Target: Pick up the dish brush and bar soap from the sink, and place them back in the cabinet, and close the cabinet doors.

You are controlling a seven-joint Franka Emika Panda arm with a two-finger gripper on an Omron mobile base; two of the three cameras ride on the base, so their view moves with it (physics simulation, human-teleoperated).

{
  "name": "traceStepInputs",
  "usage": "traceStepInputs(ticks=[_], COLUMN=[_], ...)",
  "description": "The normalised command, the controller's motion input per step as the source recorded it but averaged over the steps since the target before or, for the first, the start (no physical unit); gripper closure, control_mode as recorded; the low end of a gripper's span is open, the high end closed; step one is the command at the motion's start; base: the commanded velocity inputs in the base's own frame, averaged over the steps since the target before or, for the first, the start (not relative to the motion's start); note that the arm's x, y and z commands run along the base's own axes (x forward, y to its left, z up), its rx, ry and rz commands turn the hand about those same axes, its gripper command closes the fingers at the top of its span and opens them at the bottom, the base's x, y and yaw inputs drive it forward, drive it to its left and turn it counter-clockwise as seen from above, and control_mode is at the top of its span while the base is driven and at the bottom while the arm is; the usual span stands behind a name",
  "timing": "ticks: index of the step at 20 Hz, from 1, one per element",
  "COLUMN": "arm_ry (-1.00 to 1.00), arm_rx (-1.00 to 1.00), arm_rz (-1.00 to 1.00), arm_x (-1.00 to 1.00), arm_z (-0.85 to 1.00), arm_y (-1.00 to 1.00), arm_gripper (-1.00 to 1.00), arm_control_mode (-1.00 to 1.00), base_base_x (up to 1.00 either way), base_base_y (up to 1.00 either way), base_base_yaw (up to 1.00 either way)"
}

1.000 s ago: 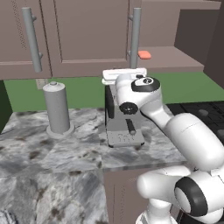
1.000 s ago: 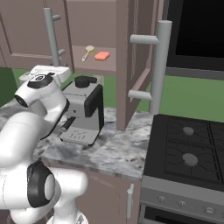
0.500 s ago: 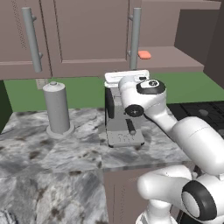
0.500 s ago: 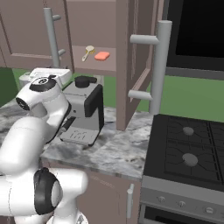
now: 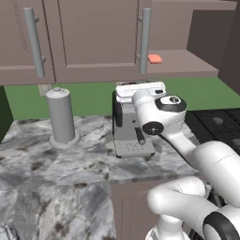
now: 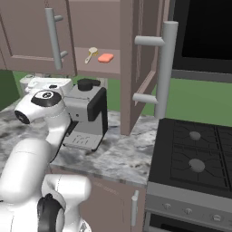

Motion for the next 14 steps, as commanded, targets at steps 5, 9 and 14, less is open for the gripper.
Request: traceStepInputs(ticks=[5,9,14], arm_ry=[0.03,0.03,0.05], arm_rx=[0.00,0.00,0.00], arm_rz=[0.01,0.00,0.00], arm_x=[-0.44,-0.45,-0.39], arm_z=[0.00,0.06,0.15], arm_y=[-0.09,-0.24,-0.26], arm_gripper=[-1.00,-1.00,-1.00], arm_control_mode=[-1.00,-1.00,-1.00], base_base_x=[0.00,0.00,0.00], base_base_y=[0.00,0.00,0.00], base_base_yaw=[0.00,0.00,0.00])
